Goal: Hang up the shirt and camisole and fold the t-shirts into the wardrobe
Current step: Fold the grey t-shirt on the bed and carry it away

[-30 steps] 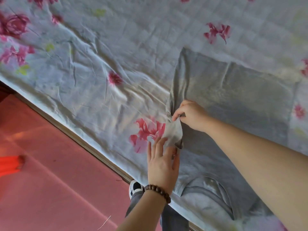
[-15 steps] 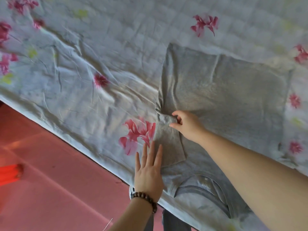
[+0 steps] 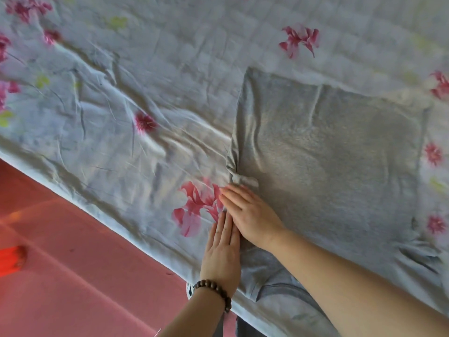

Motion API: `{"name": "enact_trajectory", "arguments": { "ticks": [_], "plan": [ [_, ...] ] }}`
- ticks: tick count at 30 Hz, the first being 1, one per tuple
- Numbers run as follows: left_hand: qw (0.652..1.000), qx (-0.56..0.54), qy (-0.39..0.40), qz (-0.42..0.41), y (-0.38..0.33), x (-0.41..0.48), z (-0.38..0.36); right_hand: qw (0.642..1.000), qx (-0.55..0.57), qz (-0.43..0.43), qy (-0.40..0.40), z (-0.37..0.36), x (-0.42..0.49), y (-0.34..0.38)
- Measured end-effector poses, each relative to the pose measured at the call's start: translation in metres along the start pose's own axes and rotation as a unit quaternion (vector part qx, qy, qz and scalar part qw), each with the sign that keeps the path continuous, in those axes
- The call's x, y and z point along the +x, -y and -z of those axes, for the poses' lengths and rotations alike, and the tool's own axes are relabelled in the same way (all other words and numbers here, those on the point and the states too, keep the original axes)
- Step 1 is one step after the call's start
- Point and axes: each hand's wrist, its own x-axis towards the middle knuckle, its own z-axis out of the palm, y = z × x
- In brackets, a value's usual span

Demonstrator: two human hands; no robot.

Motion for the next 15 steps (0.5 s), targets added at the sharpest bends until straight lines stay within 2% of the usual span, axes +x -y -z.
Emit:
{"name": "enact_trajectory", "arguments": {
  "ticks": [4,10,15],
  "plan": [
    [0.999,0.025,0.025,-0.006,0.009,0.0,-0.012,0.994,-0.026,-0.059,0.092,-0.009,0.002,-0.015],
    [0.998,0.051,0.028,-0.011,0.009,-0.002,-0.014,0.971,-0.061,-0.223,0.064,-0.012,0.013,-0.019],
    [0.998,0.055,0.038,-0.01,0.008,-0.003,-0.007,0.95,-0.037,-0.305,0.052,0.001,0.013,-0.036]
  ]
}}
